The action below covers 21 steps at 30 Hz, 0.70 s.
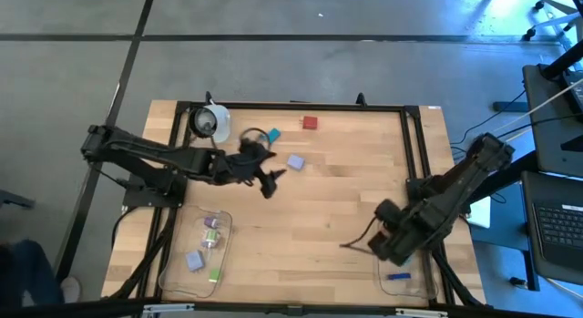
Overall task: Pick & Place Office items
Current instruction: Put the purple adapter into the left transparent bin
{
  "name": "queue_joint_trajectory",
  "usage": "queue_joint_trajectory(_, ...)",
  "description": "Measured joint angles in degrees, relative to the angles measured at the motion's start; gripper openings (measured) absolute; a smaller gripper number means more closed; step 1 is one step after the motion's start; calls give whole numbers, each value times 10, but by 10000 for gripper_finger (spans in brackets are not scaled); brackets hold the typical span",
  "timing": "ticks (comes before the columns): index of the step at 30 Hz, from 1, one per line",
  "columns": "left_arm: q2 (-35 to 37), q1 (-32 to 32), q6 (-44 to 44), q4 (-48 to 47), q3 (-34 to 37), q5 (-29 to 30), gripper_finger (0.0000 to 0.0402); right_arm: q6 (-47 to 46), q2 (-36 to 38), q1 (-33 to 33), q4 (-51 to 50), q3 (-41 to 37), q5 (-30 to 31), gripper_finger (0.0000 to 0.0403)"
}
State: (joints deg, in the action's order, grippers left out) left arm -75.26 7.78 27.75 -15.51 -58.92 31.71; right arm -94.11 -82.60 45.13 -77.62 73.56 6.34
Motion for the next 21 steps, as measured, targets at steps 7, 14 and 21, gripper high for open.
queue_joint_trajectory(7, -110, -60, -90, 56, 0, -160, 288, 31, 78, -43, -46, 0, 105, 300)
queue_joint_trajectory(14, -198, -144, -326, 56, 0, -267, 299, 110, 131, -95, -73, 0, 211, 300)
queue_joint_trajectory(21, -284, -197, -454, 100, -14, -222, 299, 216, 144, -161, -73, 0, 254, 300)
